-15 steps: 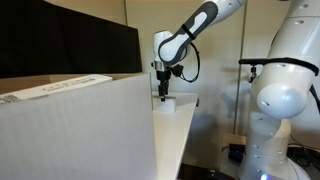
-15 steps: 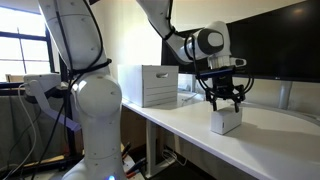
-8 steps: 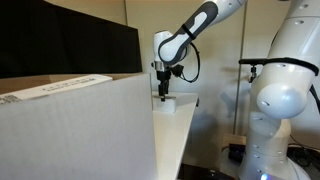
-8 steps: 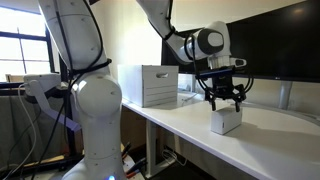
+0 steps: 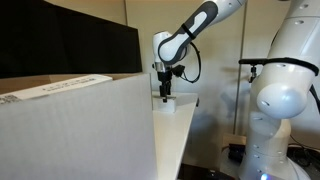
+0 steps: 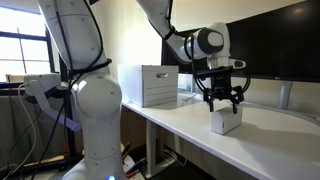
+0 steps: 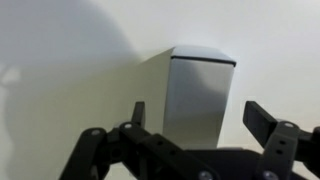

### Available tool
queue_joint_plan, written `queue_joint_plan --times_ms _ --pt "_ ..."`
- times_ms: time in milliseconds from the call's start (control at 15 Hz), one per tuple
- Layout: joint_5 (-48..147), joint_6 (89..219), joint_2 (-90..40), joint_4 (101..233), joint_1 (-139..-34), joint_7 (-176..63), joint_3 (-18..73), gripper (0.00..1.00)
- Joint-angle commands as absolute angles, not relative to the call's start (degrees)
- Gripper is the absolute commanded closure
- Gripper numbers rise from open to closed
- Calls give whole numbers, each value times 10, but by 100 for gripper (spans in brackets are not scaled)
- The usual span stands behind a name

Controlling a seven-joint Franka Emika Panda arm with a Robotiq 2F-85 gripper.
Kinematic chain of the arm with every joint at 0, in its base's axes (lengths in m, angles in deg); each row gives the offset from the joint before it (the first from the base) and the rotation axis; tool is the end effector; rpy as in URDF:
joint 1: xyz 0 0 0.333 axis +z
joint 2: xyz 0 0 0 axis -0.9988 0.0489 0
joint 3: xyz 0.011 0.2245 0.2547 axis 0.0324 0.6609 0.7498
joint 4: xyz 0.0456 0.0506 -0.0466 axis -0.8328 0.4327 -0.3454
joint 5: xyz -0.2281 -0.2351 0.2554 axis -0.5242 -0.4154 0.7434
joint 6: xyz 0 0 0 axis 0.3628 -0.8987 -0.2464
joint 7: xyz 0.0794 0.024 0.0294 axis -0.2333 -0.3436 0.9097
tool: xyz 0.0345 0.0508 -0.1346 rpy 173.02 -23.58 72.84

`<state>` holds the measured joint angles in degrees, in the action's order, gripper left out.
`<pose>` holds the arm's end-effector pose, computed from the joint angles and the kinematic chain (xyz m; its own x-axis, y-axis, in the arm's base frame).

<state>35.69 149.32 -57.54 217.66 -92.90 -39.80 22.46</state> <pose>0.4374 -0.1307 0.3593 0.9896 0.1435 -0.0127 0.1432 -0.9707 0.1931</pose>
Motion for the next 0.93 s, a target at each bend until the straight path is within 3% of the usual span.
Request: queue_joint_plan --times_ms 0,867 --pt "361 1474 -577 2172 -936 -418 235 0" --pt "342 1529 -586 2215 -944 -453 236 0"
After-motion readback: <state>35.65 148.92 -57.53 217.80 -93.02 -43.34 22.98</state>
